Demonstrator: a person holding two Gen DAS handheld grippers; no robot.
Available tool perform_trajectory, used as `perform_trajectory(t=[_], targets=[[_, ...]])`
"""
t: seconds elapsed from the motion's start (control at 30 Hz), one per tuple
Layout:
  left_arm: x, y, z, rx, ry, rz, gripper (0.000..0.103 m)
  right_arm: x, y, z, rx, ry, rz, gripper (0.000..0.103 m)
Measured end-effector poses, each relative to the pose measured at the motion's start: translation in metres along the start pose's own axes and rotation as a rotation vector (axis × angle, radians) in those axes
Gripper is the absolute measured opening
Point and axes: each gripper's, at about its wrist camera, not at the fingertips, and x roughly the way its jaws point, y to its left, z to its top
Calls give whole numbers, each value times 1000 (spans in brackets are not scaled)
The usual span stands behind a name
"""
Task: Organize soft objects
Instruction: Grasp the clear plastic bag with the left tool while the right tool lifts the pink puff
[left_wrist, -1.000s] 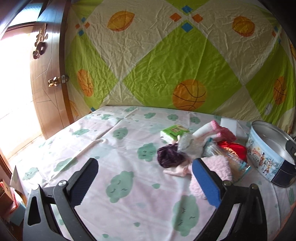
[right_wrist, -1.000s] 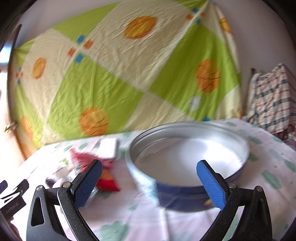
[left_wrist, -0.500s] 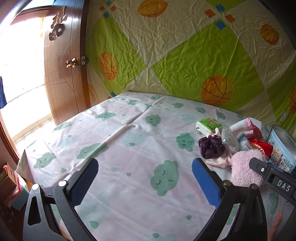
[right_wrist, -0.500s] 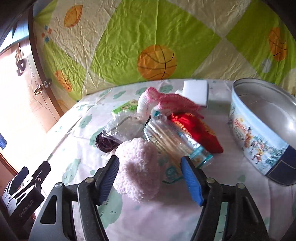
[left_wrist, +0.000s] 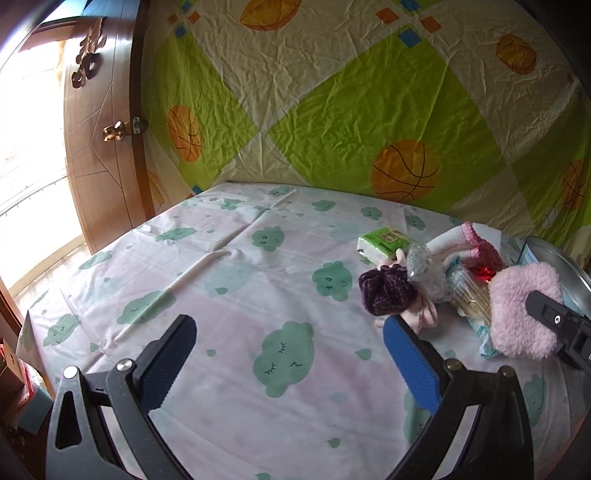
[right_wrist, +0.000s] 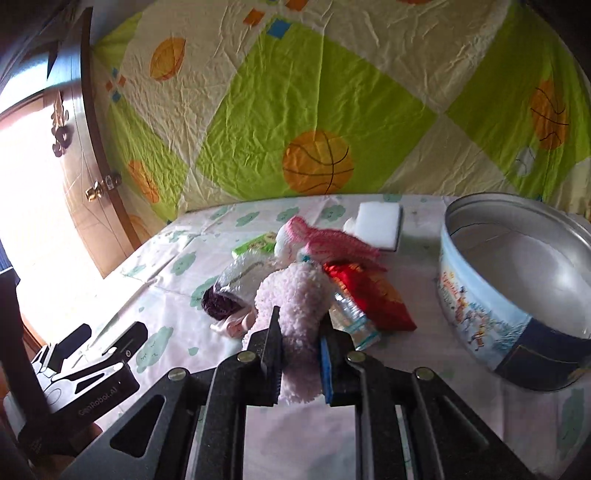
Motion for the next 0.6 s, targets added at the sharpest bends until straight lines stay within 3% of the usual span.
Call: perform_trajectory(t=[0.13,0.3,0.43,0.6], targets=[[7,-29,15,46,7,-89,102,-28,-27,14,-2,-116,-105,17],[29,-65,44,79,44,-160,101,-39,-50,20,-1,-155,-177,17],[63,-88,60,104,120,-176,82,-38,-60,19,4,-141,-182,17],[106,-108,49,139,264,-173,70,-31,-69,19,3,-103,-211,18]])
